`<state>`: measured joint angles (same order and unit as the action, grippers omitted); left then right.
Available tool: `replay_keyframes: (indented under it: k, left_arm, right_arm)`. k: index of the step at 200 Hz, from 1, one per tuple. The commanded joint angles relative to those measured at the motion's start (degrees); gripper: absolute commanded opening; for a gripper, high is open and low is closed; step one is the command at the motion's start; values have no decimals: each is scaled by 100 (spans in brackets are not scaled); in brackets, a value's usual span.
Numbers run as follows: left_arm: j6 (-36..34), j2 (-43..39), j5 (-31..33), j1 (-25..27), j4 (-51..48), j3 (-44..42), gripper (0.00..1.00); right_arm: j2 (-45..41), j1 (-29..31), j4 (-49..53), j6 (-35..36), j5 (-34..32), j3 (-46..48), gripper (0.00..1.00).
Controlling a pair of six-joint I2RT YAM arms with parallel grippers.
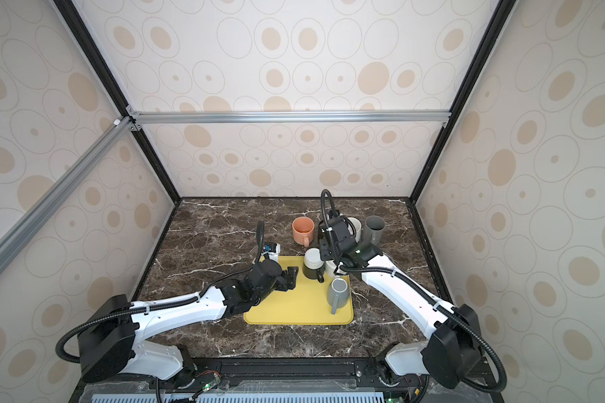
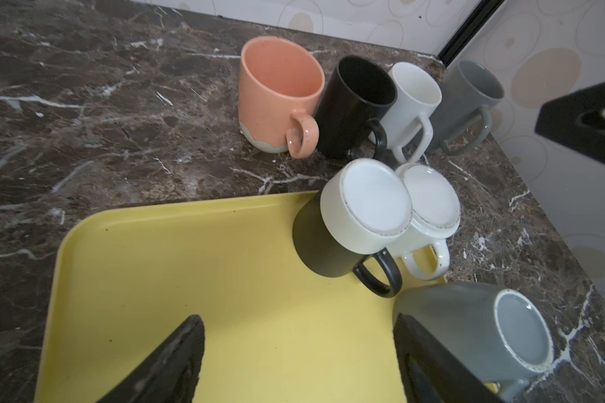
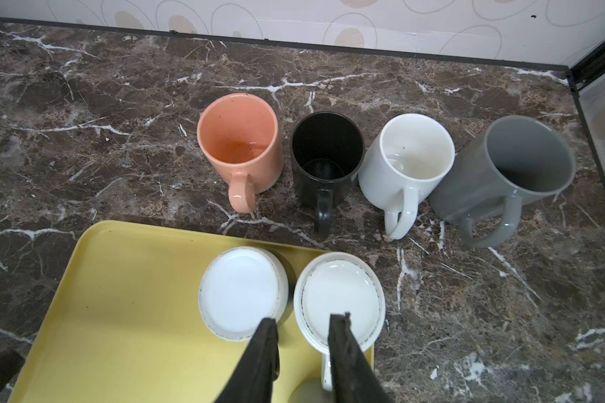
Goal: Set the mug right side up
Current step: 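Open right gripper and move it back over the tray while left gripper advances, then move left gripper down onto the upside-down black-and-white mug on the tray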
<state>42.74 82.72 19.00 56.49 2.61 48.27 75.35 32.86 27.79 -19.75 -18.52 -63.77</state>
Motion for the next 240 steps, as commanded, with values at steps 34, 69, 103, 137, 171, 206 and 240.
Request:
replay_keyframes:
  k: [34,69,103,137,171,206,240]
  left_arm:
    - [383,851,168,336,160,759,84]
    - [600,1471,131,385,235,1122,84]
    - [720,1948,34,402,198,1522,83]
    - [727,2339,-17,407,151,1860,83]
    - [791,2698,-98,405,35,2091,82]
    - [873,2862,-117,380,-18,2067,79]
    - [964,2705,-64,289,-4,1724,75]
  right_arm:
    - [-702,-768,-196,-163,563,188,28]
    - [-1109,-779,-263,-189,640,426,28]
    - [-1363,-797,-285,-220,720,554,28]
    - [-1451,-803,-314,-293,940,627,28]
    - [-1525,-802,-337,-319,1055,681,28]
    - [-1622,-804,-371,-328,1118,735,27]
    - [-1676,-800,-450,-337,1173,805,27]
